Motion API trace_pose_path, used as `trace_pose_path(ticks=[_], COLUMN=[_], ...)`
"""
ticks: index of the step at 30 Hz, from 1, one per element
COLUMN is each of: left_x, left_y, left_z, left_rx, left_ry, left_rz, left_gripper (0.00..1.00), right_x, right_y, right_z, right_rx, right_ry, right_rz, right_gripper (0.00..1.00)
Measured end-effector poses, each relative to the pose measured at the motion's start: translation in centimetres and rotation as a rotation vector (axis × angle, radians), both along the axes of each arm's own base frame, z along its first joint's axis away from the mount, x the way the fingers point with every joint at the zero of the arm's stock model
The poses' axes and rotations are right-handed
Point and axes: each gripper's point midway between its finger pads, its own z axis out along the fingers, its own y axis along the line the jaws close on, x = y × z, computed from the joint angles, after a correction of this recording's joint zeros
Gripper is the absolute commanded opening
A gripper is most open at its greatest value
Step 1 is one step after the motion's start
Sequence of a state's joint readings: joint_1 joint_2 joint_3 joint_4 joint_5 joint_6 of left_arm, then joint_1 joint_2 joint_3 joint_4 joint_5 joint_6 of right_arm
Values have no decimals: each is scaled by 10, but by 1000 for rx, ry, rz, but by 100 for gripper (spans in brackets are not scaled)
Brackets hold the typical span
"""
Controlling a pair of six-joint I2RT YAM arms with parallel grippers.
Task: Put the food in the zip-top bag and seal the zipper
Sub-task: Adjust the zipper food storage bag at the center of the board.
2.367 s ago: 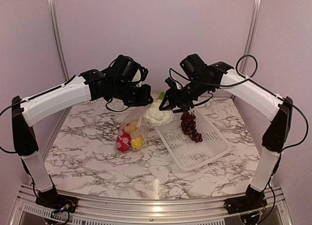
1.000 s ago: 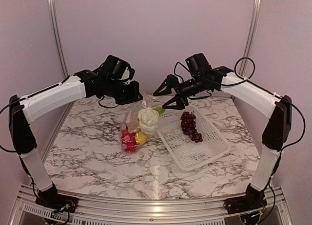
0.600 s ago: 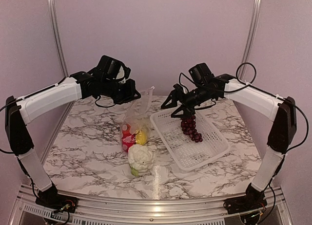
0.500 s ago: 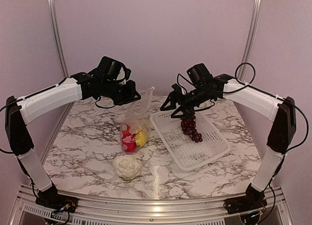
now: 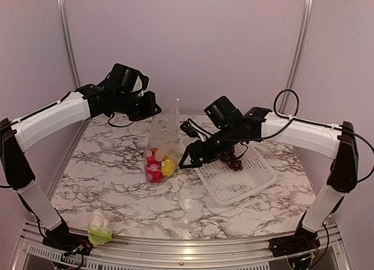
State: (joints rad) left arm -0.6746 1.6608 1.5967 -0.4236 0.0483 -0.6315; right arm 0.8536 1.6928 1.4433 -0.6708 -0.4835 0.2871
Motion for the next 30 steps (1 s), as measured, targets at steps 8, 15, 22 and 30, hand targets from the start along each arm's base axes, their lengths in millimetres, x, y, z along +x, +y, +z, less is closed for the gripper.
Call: trace_pose_path(ticks=[8, 15, 22, 30], left_x=[-3, -7, -14, -18], left_y=[10, 15, 21, 19], left_z=[-14, -13, -5, -10], left_rx=[32, 35, 28, 27], left_ry=[15, 11, -6, 4], left_rz=[10, 13, 11, -8], left_gripper=[0, 0, 0, 0], right_x=[16, 23, 34, 83], right_y=[17, 38, 34, 27], right_z=[37, 44, 40, 73], right_rx=[114, 139, 91, 158], right_ry=[-126, -165, -165, -135], right_rz=[-18, -11, -106, -256], right_gripper=[69, 68, 71, 71])
